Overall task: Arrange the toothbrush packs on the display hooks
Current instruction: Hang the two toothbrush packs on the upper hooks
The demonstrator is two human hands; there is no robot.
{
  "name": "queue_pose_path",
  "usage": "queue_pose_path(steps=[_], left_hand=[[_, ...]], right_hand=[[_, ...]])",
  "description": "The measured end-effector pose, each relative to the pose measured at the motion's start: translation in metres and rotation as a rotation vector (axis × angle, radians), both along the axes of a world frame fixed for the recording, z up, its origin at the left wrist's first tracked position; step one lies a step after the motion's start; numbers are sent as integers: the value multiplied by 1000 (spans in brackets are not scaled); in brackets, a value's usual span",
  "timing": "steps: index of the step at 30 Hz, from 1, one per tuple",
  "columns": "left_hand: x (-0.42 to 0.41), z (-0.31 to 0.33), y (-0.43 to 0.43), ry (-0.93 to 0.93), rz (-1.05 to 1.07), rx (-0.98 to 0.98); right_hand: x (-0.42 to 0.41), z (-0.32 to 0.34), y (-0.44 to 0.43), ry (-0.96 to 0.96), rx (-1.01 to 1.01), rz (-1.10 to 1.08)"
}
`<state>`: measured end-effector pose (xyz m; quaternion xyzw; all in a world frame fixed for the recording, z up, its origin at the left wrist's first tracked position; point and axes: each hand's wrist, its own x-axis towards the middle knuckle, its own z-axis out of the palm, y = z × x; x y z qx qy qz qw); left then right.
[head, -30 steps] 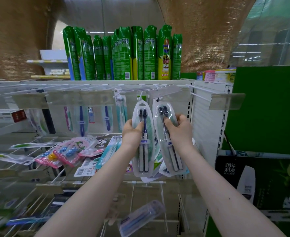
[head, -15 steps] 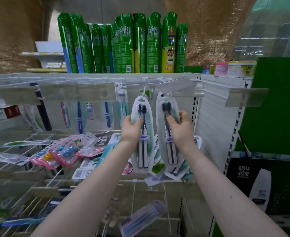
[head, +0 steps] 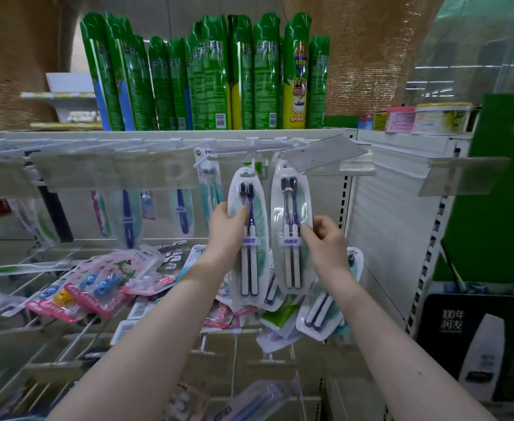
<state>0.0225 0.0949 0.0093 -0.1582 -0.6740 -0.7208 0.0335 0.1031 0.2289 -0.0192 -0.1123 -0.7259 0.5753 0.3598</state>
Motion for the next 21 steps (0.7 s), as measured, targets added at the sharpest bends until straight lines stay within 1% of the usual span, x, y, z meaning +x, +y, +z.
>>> queue_pose_path(steps=[5, 16, 21], left_hand=[[-10, 1, 9, -13, -3, -1], [-33, 4, 22, -36, -2, -33], [-41, 4, 27, -87, -13, -30]], right_hand=[[-16, 3, 6, 62, 17, -8], [-64, 22, 30, -9, 15, -98], [-82, 25, 37, -41, 29, -142]])
